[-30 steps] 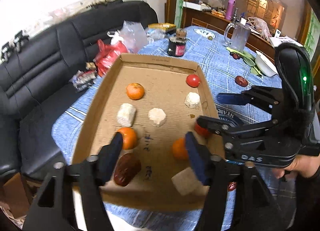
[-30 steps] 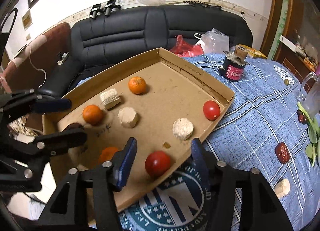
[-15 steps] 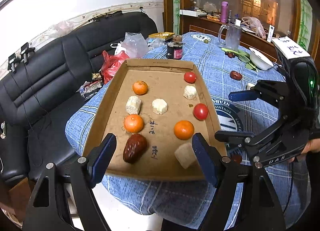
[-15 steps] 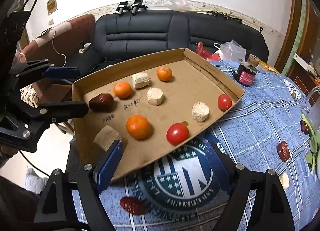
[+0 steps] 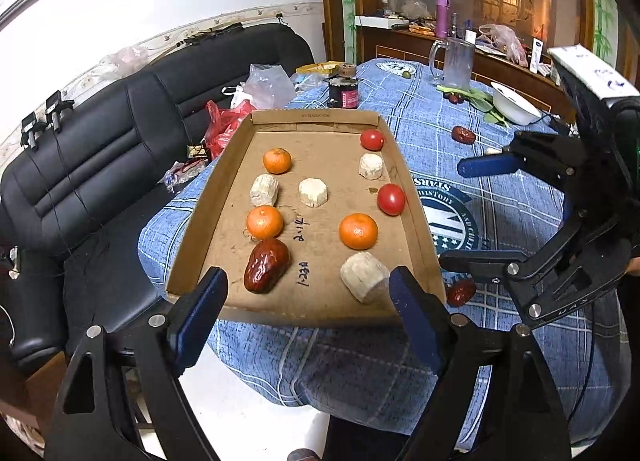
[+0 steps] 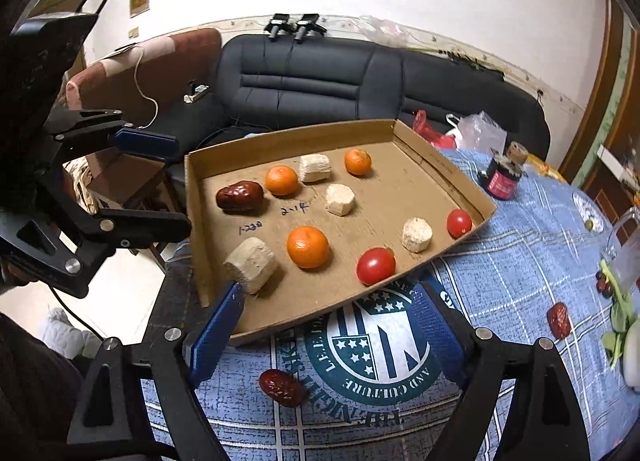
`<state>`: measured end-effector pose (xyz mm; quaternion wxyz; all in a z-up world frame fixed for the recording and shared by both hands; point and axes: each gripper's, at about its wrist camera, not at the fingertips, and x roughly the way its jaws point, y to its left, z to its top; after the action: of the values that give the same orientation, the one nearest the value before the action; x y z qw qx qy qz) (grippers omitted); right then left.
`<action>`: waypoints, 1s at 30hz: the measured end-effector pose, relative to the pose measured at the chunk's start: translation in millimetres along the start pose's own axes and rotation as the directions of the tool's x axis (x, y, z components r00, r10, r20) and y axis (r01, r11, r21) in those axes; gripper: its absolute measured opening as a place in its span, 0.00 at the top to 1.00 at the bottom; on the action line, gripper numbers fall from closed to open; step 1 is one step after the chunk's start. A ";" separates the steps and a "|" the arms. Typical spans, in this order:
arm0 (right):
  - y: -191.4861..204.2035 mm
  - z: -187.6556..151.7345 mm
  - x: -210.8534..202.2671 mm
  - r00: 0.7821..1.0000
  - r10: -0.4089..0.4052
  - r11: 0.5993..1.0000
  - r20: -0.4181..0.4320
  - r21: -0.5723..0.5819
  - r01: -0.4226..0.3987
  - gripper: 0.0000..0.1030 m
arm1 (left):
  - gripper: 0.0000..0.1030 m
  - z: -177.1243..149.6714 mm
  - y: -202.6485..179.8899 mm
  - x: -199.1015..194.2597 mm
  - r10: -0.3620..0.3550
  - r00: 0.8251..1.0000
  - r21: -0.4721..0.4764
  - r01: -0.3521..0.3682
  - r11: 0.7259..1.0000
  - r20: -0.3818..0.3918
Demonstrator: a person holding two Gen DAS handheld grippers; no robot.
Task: Organize fruits
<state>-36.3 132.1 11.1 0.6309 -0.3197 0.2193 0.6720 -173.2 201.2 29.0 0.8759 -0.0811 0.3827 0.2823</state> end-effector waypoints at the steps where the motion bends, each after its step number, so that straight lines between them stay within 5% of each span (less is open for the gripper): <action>1: 1.5 0.2 -0.6 1.000 0.004 1.000 0.000 -0.005 -0.004 0.15 | 0.19 -1.0 -0.7 -1.0 0.000 1.000 0.002 0.000 1.000 0.000; 30: 19.6 -0.7 -5.2 1.000 0.025 0.997 0.000 -0.069 -0.025 0.15 | 0.19 -4.9 -0.5 -9.8 -0.011 1.000 -0.003 0.011 1.000 0.018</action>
<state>-55.5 125.8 12.1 0.6110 -0.3383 0.1996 0.6873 -181.3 194.7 32.6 0.8808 -0.0820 0.3740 0.2786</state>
